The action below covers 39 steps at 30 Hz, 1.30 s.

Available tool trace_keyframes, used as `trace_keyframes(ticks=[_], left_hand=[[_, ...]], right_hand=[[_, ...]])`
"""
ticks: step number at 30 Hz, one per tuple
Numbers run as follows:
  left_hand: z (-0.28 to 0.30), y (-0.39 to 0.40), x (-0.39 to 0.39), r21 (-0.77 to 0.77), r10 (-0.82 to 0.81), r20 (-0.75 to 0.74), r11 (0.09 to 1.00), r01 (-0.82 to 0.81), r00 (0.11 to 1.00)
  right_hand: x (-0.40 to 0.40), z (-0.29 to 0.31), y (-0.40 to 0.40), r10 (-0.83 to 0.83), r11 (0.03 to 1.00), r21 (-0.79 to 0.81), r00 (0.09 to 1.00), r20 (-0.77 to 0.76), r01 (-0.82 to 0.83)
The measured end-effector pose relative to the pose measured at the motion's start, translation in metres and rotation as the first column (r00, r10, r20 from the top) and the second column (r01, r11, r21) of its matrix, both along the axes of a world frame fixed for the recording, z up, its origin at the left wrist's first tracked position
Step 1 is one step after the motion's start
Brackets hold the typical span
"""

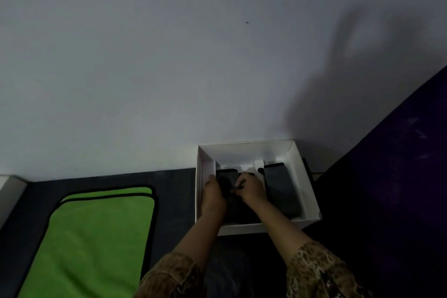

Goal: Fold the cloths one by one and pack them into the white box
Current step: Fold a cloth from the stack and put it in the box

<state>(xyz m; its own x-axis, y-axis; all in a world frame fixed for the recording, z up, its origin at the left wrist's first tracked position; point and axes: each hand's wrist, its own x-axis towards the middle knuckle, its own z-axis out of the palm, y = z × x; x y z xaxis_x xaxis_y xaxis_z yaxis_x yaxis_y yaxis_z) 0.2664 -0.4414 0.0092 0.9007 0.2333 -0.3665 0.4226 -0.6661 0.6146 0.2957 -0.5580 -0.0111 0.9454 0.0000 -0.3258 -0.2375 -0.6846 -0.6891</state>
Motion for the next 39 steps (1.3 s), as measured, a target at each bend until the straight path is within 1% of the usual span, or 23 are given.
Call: trace_keyframes(ticks=[3,5,7,9,10,12,14,18,21,23,25,27,29,32,34,36,37,39], left_hand=[[0.003,0.001,-0.001,0.081,-0.084,-0.015,0.993,0.085,0.996],[0.008,0.001,-0.002,0.054,-0.086,-0.004,0.995,0.086,0.996],[0.014,0.0,-0.002,0.006,-0.063,0.014,0.998,0.063,0.998],[0.028,0.0,-0.004,-0.037,-0.045,0.083,0.998,0.048,0.996],[0.038,0.0,-0.004,-0.058,-0.033,0.146,0.997,0.042,0.989],[0.057,0.004,-0.004,-0.103,-0.008,0.296,0.994,0.041,0.955],[0.076,0.015,-0.005,-0.146,0.026,0.405,0.989,0.037,0.914],[0.112,0.061,-0.017,-0.185,0.151,0.554,0.981,-0.056,0.819],[0.111,0.122,-0.045,-0.227,0.254,0.578,0.963,-0.147,0.776],[0.096,0.162,-0.071,-0.223,0.301,0.551,0.952,-0.21,0.779],[0.075,0.203,-0.102,-0.179,0.337,0.509,0.941,-0.286,0.792],[0.052,0.242,-0.134,-0.136,0.388,0.423,0.921,-0.366,0.819],[0.029,0.282,-0.167,-0.087,0.426,0.324,0.903,-0.421,0.845],[-0.002,0.335,-0.213,0.07,0.474,0.132,0.872,-0.485,0.87],[-0.016,0.359,-0.236,0.154,0.531,-0.044,0.841,-0.52,0.846],[-0.021,0.379,-0.253,0.172,0.584,-0.215,0.812,-0.558,0.783],[-0.023,0.385,-0.258,0.159,0.587,-0.262,0.809,-0.565,0.766],[-0.026,0.395,-0.264,0.109,0.558,-0.27,0.828,-0.551,0.785]], right_hand=[[0.0,-0.007,0.001,0.005,1.0,0.008,1.0,-0.005,-0.005],[-0.002,-0.005,0.001,0.009,1.0,0.003,1.0,-0.005,-0.009],[-0.002,0.003,0.0,0.006,1.0,0.001,0.999,0.034,-0.006],[-0.004,0.018,0.0,-0.052,0.998,0.034,0.994,0.091,0.049],[-0.004,0.027,0.0,-0.097,0.994,0.054,0.988,0.12,0.091],[-0.006,0.049,0.007,-0.184,0.98,0.106,0.967,0.177,0.167],[-0.013,0.076,0.018,-0.227,0.968,0.162,0.947,0.226,0.193],[-0.045,0.126,0.058,-0.249,0.923,0.366,0.908,0.336,0.118],[-0.083,0.135,0.114,-0.162,0.896,0.445,0.932,0.324,0.001],[-0.107,0.121,0.149,-0.085,0.889,0.454,0.956,0.282,-0.055],[-0.134,0.099,0.182,-0.005,0.91,0.405,0.973,0.231,-0.092],[-0.157,0.069,0.205,0.068,0.936,0.335,0.99,0.123,-0.106],[-0.18,0.04,0.222,0.129,0.968,0.218,0.992,-0.01,-0.123],[-0.209,0.007,0.233,0.104,0.991,0.095,0.983,-0.152,-0.09],[-0.225,-0.006,0.236,0.074,0.997,0.05,0.971,-0.226,-0.064],[-0.238,-0.017,0.244,0.033,0.999,0.001,0.967,-0.251,-0.034],[-0.243,-0.019,0.245,0.001,1.0,-0.02,0.969,-0.246,-0.006],[-0.249,-0.022,0.252,-0.071,0.997,-0.043,0.974,-0.215,0.063]])
